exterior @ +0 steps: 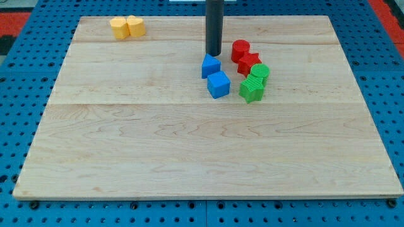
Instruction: Push the red star slightly right and left
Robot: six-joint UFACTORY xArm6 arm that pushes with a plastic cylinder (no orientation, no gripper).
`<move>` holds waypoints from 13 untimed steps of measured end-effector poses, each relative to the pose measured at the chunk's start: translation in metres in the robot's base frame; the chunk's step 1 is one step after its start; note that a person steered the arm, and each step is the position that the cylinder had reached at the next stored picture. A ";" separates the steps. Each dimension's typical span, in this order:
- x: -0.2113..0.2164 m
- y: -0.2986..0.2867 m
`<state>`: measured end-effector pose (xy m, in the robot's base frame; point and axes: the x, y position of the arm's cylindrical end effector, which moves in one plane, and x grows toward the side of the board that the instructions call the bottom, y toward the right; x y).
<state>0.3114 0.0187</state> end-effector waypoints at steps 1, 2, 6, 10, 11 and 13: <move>0.017 -0.002; 0.030 0.004; 0.057 0.040; 0.036 0.075; 0.029 0.069; 0.004 0.105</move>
<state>0.3150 0.1240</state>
